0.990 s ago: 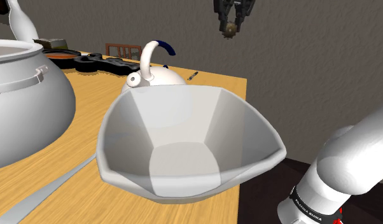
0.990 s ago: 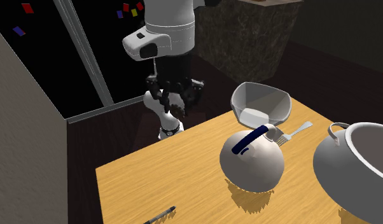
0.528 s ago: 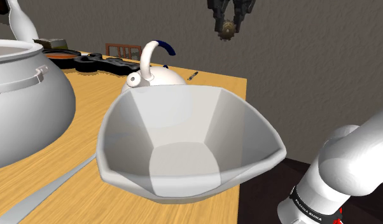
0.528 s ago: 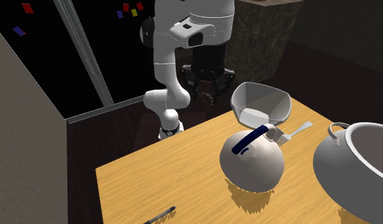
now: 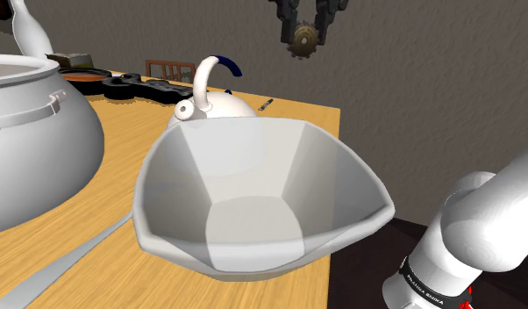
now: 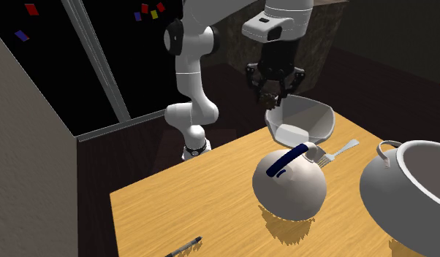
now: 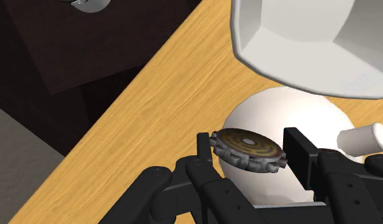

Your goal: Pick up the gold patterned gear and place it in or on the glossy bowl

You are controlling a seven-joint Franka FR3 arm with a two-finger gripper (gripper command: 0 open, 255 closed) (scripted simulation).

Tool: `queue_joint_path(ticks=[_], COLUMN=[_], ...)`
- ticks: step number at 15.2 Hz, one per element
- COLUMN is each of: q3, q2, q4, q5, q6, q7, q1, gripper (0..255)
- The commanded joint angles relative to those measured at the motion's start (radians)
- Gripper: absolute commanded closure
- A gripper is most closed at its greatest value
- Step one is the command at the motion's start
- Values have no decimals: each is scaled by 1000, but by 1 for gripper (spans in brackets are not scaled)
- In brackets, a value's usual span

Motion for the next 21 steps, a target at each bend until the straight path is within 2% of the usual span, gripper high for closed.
queue_joint_path(ticks=[1,7,11,21], q3=[46,205,357,284], q2=[15,97,210,72], q4=[22,122,231,-30], q5=[10,10,-43,36], q6=[0,-4,-8,142], q7=[62,257,427,349], q1=[10,38,63,74], gripper=[255,255,255,255])
